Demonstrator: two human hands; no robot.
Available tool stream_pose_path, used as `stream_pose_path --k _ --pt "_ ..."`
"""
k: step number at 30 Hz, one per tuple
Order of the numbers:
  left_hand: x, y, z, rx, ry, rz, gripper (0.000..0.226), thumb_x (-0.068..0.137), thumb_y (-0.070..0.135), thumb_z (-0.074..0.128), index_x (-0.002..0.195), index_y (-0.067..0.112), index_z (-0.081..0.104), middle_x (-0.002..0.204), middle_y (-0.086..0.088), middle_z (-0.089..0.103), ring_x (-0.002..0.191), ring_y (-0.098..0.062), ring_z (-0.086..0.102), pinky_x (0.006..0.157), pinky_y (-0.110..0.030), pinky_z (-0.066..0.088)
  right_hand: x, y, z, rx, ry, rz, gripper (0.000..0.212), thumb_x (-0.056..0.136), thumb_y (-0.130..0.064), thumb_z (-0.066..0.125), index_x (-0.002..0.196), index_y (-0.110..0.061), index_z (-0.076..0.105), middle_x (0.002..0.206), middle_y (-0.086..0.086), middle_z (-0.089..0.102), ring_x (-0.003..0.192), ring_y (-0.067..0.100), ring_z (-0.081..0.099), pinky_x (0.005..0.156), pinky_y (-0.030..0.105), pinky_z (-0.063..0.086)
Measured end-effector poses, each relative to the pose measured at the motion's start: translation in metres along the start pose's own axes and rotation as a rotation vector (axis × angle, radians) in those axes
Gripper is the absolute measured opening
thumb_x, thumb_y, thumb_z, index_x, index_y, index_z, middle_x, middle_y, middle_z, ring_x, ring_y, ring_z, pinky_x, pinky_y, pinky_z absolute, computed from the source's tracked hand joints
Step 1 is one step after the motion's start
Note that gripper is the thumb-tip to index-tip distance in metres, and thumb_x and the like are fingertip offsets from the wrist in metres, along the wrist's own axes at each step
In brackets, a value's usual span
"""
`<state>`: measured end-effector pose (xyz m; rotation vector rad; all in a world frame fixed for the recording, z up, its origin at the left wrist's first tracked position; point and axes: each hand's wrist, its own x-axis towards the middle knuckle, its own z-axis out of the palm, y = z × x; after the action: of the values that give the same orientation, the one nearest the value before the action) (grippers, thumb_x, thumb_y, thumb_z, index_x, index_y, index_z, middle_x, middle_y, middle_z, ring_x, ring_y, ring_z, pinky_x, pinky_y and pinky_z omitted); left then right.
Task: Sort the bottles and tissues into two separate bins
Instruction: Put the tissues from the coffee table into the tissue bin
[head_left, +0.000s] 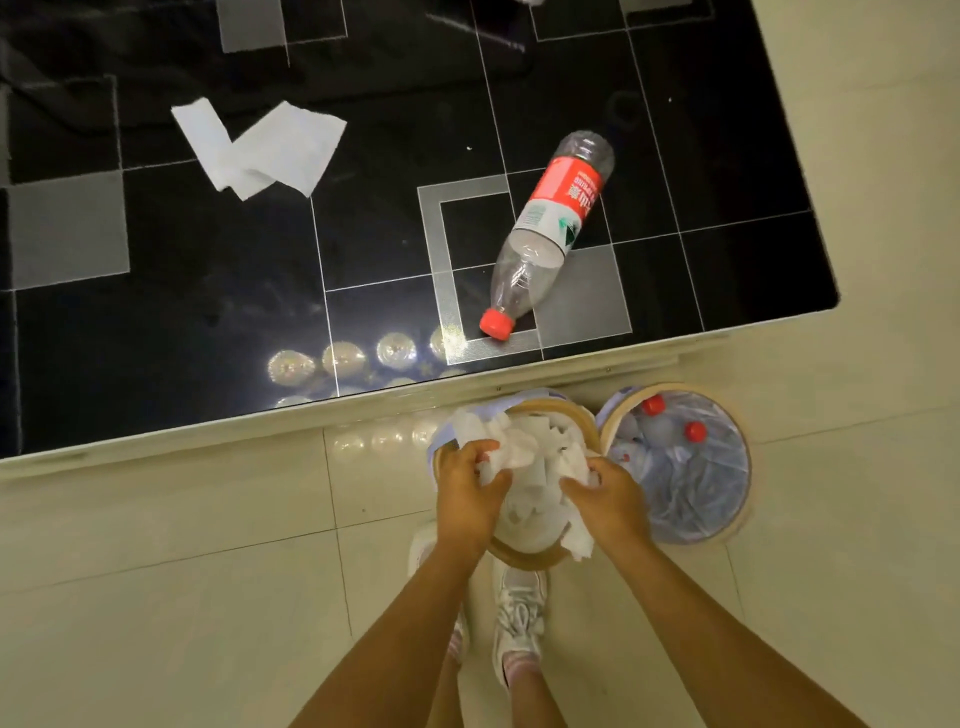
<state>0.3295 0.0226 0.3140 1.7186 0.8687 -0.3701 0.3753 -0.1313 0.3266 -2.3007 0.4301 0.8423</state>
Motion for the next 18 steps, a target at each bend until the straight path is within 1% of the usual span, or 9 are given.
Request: stream_pose_path --k 2,3,5,8,10,11,14,16,18 --pt "-0.001 -0.004 0.005 -0.007 -0.106 -0.088 0.043 0.086 0.015 0.069 0.125 0.017 0.052 0.116 -0.003 0.052 0.101 -0.019 0.054 0.085 -0.024 0.046 0.004 0.006 0.003 0.077 -0.081 0.077 0.029 0.087 -0.021 0.065 0.112 -0.009 0.062 0.102 0.010 0.065 0.090 0.026 0.059 0.074 0.027 0.047" --pt "-0.002 -0.005 0.005 -0.022 -0.143 -0.120 0.047 0.087 0.015 0.067 0.130 0.016 0.048 0.118 -0.003 0.051 0.104 -0.019 0.054 0.087 -0.026 0.046 0.005 0.007 0.005 0.140 -0.120 0.098 0.033 0.087 -0.021 0.065 0.118 -0.010 0.059 0.109 0.010 0.064 0.097 0.028 0.059 0.084 0.033 0.049" --pt "-0.005 -0.006 0.003 -0.020 -0.163 -0.139 0.047 0.089 0.014 0.064 0.133 0.017 0.046 0.121 -0.004 0.051 0.108 -0.021 0.054 0.090 -0.029 0.047 0.006 0.006 0.006 0.240 -0.168 0.097 0.034 0.088 -0.019 0.063 0.121 -0.012 0.057 0.114 0.008 0.062 0.102 0.027 0.058 0.092 0.036 0.047" --pt "-0.008 -0.006 -0.007 0.044 -0.132 -0.128 0.037 0.091 0.013 0.061 0.127 0.016 0.053 0.118 -0.005 0.057 0.103 -0.020 0.059 0.078 -0.017 0.048 0.002 0.003 0.000 0.305 -0.194 0.066 0.029 0.088 -0.014 0.063 0.117 -0.012 0.060 0.106 0.002 0.060 0.098 0.018 0.055 0.085 0.025 0.042" --pt "-0.011 -0.001 -0.015 0.066 -0.111 -0.107 0.032 0.091 0.012 0.060 0.123 0.016 0.056 0.114 -0.004 0.061 0.095 -0.015 0.060 0.069 -0.009 0.046 -0.002 0.003 -0.008 0.322 -0.199 0.060 0.023 0.088 -0.013 0.063 0.111 -0.017 0.063 0.105 0.002 0.062 0.099 0.019 0.057 0.087 0.028 0.044" --pt "-0.012 0.004 -0.018 0.067 -0.100 -0.081 0.029 0.091 0.012 0.060 0.120 0.017 0.058 0.113 -0.002 0.063 0.093 -0.013 0.061 0.070 -0.009 0.047 -0.004 0.002 -0.012 0.324 -0.196 0.046 0.020 0.088 -0.013 0.063 0.107 -0.021 0.063 0.104 0.003 0.064 0.101 0.021 0.059 0.089 0.030 0.046" --pt "-0.018 0.025 -0.029 0.102 -0.062 0.030 0.015 0.091 0.018 0.059 0.103 0.022 0.066 0.100 0.007 0.068 0.089 -0.010 0.064 0.073 -0.015 0.049 -0.014 -0.011 -0.029 0.278 -0.201 -0.073 0.019 0.087 -0.009 0.063 0.097 -0.025 0.064 0.098 0.005 0.067 0.097 0.021 0.062 0.085 0.029 0.050" --pt "-0.023 0.046 -0.038 0.142 -0.036 0.150 0.010 0.090 0.023 0.059 0.088 0.028 0.067 0.083 0.009 0.069 0.078 -0.007 0.063 0.067 -0.019 0.050 -0.022 -0.030 -0.041 0.253 -0.217 -0.195 0.017 0.088 -0.009 0.062 0.095 -0.023 0.065 0.094 0.003 0.069 0.088 0.009 0.064 0.077 0.019 0.050" --pt "-0.022 0.073 -0.049 0.169 0.001 0.272 0.012 0.087 0.034 0.058 0.079 0.027 0.065 0.070 0.006 0.065 0.066 -0.011 0.062 0.061 -0.030 0.051 -0.026 -0.055 -0.049 0.265 -0.249 -0.296 0.011 0.088 -0.011 0.062 0.097 -0.016 0.067 0.091 0.003 0.068 0.083 0.003 0.063 0.073 0.012 0.048"
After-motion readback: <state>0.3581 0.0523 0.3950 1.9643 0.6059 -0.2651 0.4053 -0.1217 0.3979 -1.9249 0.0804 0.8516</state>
